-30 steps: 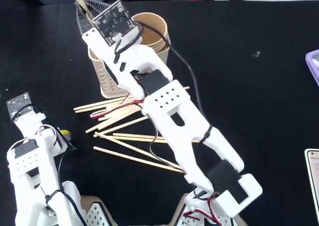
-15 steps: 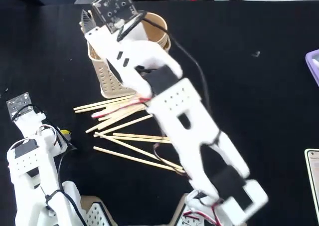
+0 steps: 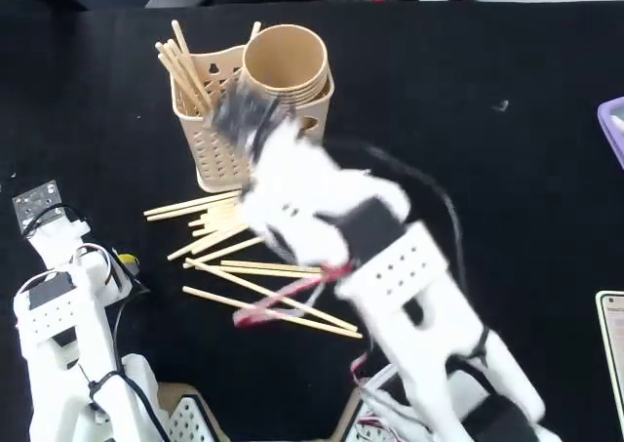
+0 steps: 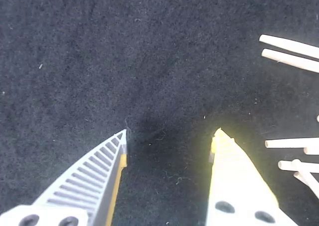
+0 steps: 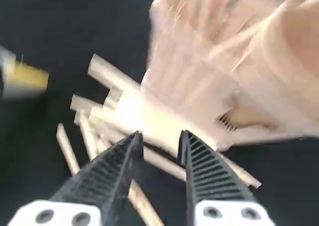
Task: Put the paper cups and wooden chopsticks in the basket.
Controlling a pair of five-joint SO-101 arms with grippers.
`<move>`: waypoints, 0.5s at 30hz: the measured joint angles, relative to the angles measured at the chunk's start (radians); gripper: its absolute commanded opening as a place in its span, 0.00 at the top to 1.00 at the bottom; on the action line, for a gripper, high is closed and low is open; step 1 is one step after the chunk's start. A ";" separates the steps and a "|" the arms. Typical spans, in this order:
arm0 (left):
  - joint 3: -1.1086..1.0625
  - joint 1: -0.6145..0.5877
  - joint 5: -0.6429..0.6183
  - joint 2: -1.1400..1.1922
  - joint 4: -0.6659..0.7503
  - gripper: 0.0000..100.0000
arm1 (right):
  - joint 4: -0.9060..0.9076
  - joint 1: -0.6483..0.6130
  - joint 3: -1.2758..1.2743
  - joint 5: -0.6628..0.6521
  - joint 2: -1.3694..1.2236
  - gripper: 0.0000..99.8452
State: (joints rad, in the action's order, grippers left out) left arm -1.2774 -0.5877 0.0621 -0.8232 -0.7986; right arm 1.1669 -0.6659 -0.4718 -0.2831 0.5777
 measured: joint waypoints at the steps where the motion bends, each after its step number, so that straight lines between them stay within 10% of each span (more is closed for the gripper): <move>1: 0.000 0.000 0.000 0.000 0.000 0.73 | -0.014 -0.015 -0.078 -0.020 0.032 0.87; 15: 0.000 0.000 0.000 0.000 0.000 0.73 | -0.245 -0.213 -0.643 -0.121 0.071 0.76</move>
State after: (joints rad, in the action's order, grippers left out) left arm -1.2774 -0.5877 0.0621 -0.8232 -0.7986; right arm 0.9214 -0.8792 -1.1147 -0.4043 0.6483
